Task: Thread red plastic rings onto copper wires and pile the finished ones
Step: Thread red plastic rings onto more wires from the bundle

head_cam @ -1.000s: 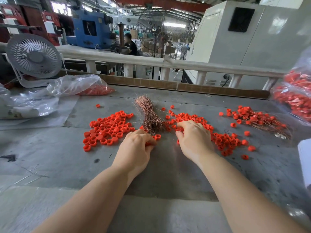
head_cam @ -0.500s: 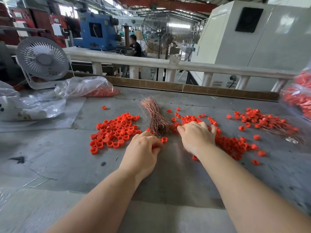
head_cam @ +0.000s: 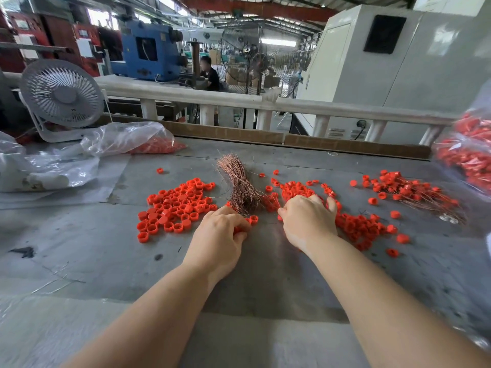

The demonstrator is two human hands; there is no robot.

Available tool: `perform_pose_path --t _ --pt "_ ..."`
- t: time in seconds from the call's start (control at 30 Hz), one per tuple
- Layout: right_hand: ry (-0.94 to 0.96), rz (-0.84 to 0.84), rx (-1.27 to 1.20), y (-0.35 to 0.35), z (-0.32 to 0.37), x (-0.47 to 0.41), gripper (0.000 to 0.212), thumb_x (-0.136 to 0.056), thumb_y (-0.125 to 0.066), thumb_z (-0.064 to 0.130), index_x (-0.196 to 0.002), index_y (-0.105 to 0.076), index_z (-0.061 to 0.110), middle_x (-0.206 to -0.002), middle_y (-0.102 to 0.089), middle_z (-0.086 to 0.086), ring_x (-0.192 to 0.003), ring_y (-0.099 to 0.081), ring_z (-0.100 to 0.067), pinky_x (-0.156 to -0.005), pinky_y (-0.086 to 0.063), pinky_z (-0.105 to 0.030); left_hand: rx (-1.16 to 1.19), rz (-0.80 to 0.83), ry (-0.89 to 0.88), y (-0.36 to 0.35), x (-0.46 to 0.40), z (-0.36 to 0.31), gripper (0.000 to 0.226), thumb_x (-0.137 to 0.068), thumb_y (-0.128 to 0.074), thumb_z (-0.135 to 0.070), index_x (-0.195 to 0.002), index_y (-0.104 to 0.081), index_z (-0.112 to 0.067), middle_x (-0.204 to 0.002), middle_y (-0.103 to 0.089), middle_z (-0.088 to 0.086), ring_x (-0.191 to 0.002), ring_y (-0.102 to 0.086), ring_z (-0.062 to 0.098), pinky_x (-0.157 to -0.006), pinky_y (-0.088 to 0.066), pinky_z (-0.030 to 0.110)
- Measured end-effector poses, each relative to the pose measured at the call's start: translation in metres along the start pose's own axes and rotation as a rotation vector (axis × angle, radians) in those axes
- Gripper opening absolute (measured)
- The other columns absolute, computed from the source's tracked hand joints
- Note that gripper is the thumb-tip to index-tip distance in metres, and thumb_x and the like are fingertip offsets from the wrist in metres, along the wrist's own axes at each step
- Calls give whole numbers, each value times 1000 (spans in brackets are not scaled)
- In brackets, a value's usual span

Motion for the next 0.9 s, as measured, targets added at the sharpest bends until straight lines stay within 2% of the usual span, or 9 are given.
perform_pose_path --t 0.13,0.27,0.53,0.8,0.9 --pt "-6 -76 -57 2 -1 0 26 -97 -43 34 -104 -65 21 -112 -61 3 -120 -43 -23 -111 -10 -46 -12 0 -4 1 1 0 18 -87 -59 -12 -97 -71 -21 -108 -58 -7 -104 -49 18 -81 -27 14" --pt "6 -136 -113 4 0 -4 26 -97 -42 33 -110 -63 23 -119 -58 2 -120 -42 -22 -109 -13 -44 -13 2 4 1 0 0 19 -88 -58 -12 -97 -71 -22 -109 -58 -8 -104 -48 17 -78 -26 13" --pt "14 -69 -183 0 4 -24 35 -100 -32 34 -128 -50 24 -136 -49 2 -130 -35 -21 -111 -9 -46 4 2 -6 0 0 0 18 -87 -59 -12 -96 -72 -21 -107 -58 -7 -103 -49 18 -88 -33 20" --pt "-61 132 -155 -8 -3 -46 47 -99 -22 45 -120 -57 21 -133 -48 0 -129 -36 -23 -112 -14 -49 31 -7 -1 -1 -1 0 17 -87 -59 -12 -94 -72 -21 -105 -58 -7 -103 -49 17 -88 -33 19" --pt "-94 124 -180 -8 -5 -46 47 -100 -21 40 -107 -60 15 -124 -55 -6 -127 -38 -26 -113 -12 -51 32 -4 2 -1 -1 0 17 -87 -59 -12 -94 -72 -21 -105 -57 -7 -103 -49 17 -90 -34 21"
Point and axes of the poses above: each hand's wrist, its own x-axis away from the middle knuckle, its own y-axis out of the back of the hand, z = x × y, the point moved 3 cm from there along -x, towards the middle knuckle
